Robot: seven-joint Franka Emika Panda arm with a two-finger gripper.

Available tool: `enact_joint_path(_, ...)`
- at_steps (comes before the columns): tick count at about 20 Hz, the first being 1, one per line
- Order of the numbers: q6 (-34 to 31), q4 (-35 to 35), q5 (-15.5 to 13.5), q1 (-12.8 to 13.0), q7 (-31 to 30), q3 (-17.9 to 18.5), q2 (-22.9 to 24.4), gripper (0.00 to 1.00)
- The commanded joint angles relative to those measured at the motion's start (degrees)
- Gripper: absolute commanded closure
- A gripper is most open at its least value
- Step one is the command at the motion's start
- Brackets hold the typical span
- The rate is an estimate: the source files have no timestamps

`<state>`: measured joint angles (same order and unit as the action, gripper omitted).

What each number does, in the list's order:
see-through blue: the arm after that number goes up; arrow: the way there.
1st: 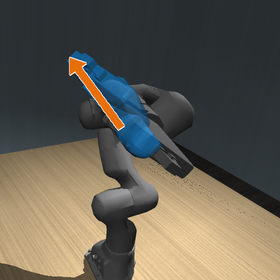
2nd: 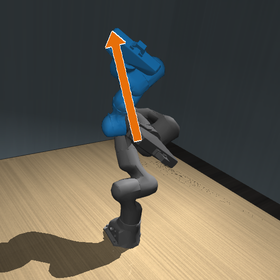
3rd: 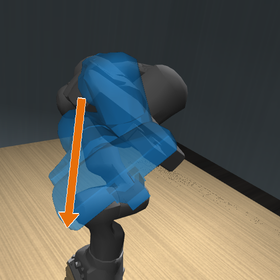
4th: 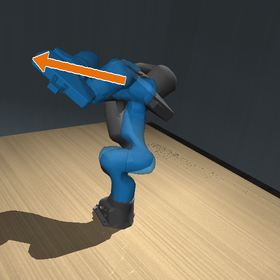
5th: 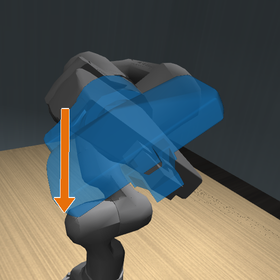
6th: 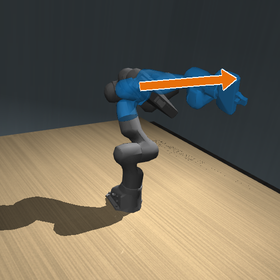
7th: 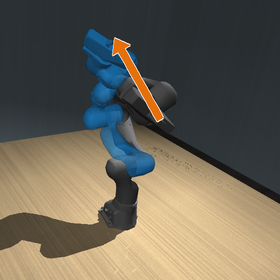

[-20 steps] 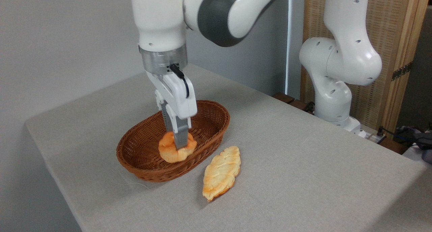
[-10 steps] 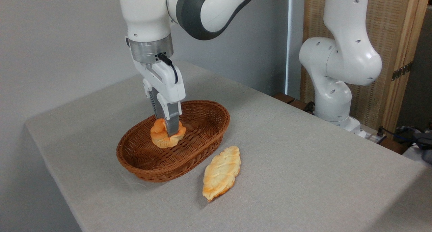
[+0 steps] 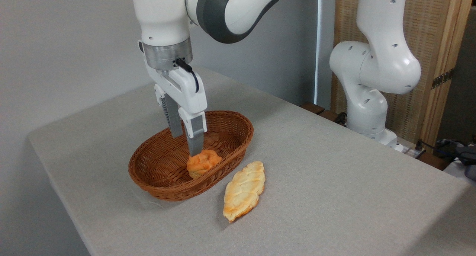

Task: Put bread into the basket
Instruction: 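Lower the roll into the basket and open the gripper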

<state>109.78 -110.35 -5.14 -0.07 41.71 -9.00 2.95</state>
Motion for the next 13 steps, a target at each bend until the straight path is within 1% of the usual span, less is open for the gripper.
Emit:
enact_joint_path(1, -4.04, 4.17, 1.97, -0.37, 0.39, 5.04, 0.22, 0.00)
enact_joint_path(5, -5.45, 4.53, 1.97, -0.37, 0.83, 9.43, 0.30, 0.00)
enact_joint_path(6, -5.45, 4.62, 1.89, -0.46, 0.83, 9.96, 0.30, 0.00)
enact_joint_path(13, -6.24, 4.71, 1.97, -0.37, 1.80, 10.15, 0.22, 0.00)
